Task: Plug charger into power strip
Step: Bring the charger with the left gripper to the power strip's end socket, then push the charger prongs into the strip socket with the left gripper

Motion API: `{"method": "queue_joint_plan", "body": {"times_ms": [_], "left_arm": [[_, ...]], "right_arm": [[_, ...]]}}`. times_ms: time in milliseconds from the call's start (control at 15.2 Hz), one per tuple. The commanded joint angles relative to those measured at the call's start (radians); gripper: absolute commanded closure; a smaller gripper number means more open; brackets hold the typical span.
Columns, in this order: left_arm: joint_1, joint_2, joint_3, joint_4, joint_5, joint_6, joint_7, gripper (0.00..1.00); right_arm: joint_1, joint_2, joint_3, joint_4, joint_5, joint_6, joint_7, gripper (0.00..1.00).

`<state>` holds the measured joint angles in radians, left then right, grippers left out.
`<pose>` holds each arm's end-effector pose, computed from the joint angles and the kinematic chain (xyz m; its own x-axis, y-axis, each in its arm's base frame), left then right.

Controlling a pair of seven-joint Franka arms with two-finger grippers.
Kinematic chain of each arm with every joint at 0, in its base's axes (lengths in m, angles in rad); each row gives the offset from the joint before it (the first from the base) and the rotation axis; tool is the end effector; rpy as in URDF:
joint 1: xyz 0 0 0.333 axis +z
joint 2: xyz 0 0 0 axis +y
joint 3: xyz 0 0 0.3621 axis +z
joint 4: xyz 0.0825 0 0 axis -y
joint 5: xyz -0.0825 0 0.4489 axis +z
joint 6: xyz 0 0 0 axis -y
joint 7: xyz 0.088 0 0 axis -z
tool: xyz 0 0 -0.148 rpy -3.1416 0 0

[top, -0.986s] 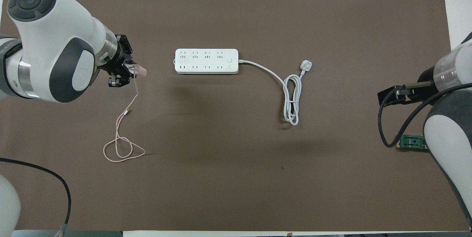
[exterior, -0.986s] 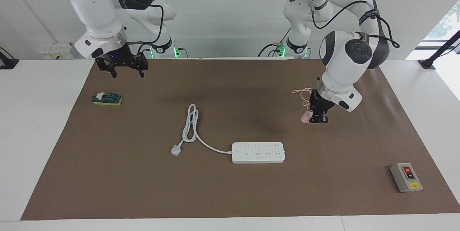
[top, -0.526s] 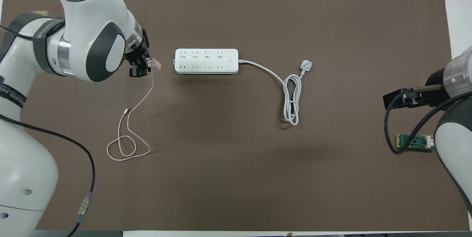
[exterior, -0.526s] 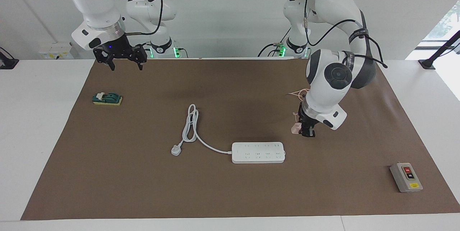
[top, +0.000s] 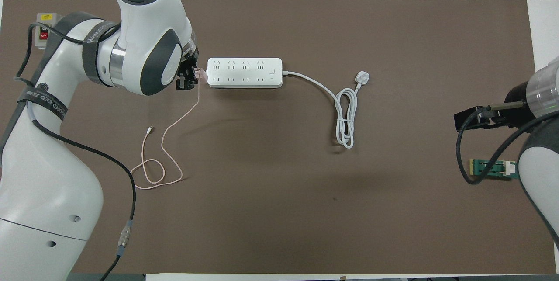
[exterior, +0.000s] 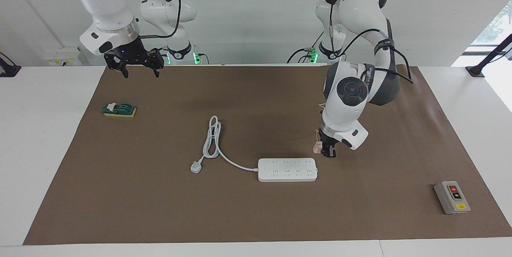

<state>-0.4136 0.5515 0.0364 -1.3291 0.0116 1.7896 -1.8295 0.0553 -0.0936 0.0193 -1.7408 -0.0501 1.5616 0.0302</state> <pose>0.7301 -0.2933 0.3848 0.1276 0.9904 0.0523 0.9892 -0.1232 -0.0799 0.5761 0.0360 0.5944 0.9955 0.0435 -0.0839 0.0481 -0.9974 0.0543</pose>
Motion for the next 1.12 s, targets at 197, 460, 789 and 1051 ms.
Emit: {"method": "queue_joint_plan", "body": {"times_ms": [197,460,789,1051], "left_arm": [[-0.024,0.004,0.017,-0.057,0.021,0.098,-0.025,1.0],[-0.046,0.005,0.019,-0.073,0.06,0.111,-0.047,1.0],[-0.065,0.016,0.019,-0.067,0.085,0.105,-0.086,1.0],[-0.071,0.03,0.019,-0.061,0.083,0.105,-0.096,1.0]], "right_arm": [[-0.005,-0.001,-0.004,-0.003,-0.013,-0.008,-0.004,0.0],[-0.008,0.0,-0.007,0.001,-0.02,-0.008,-0.004,0.0],[-0.055,0.014,-0.038,0.05,0.022,-0.034,-0.012,0.0],[-0.054,0.046,-0.099,0.118,0.082,-0.069,-0.015,0.0]]}}
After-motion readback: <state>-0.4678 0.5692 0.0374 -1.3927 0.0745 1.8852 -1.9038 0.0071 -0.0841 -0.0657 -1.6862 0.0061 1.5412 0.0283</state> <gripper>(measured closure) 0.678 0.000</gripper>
